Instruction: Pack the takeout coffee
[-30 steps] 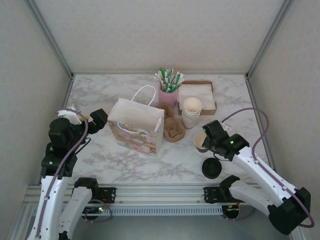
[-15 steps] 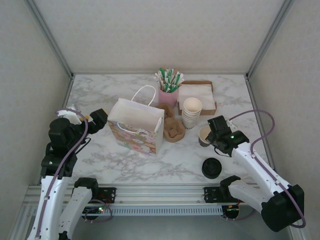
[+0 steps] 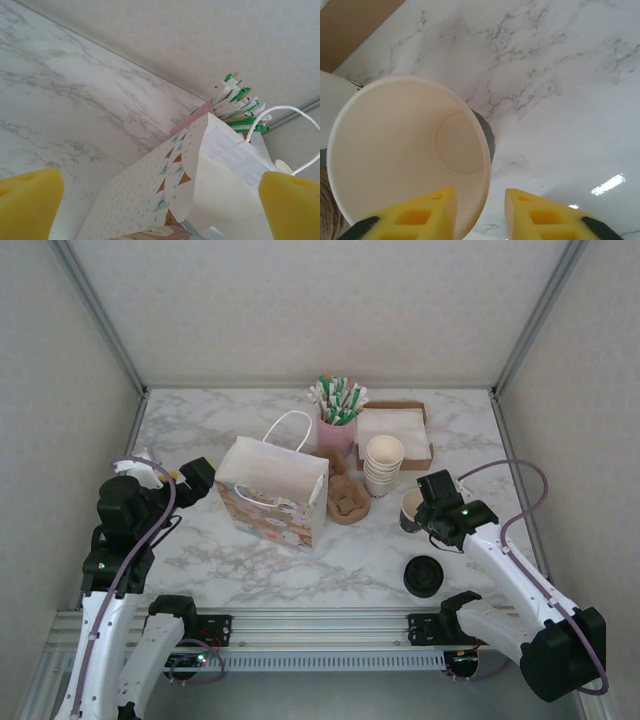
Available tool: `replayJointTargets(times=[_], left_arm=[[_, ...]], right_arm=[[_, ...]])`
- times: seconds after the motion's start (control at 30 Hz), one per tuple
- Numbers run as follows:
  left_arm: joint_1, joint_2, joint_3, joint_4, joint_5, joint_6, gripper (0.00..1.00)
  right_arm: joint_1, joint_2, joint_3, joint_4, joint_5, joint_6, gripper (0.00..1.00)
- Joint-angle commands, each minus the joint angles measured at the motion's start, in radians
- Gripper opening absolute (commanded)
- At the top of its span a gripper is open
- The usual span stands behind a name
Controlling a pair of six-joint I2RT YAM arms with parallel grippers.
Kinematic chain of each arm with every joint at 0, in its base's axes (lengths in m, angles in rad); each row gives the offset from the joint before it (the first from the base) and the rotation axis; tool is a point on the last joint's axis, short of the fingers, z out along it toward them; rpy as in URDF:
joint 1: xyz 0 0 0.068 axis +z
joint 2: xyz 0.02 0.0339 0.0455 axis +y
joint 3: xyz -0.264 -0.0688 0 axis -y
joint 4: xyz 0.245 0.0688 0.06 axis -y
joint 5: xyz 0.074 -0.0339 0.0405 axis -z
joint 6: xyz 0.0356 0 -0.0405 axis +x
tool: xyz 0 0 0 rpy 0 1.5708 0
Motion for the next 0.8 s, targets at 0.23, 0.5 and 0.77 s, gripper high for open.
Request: replayJointTargets(times=[0.23, 0.5, 0.77], left_arm=[[0.012, -0.007, -0.006, -0.008, -0.008, -0.014, 1.0], [0.012, -0.006, -0.008, -0.006, -0.004, -0.017, 1.0], [0.013, -0.004, -0.009, -0.003, -0.001, -0.02, 1.0]], right_arm=[[-0.005, -0.033, 0.136, -0.154, -0.009, -0.132, 0.6], [0.067, -0.096, 0.142, -0.32, -0.076, -0.103, 0.73], [0.169, -0.098, 0.1, -0.443, -0.06, -0.033, 0.81]])
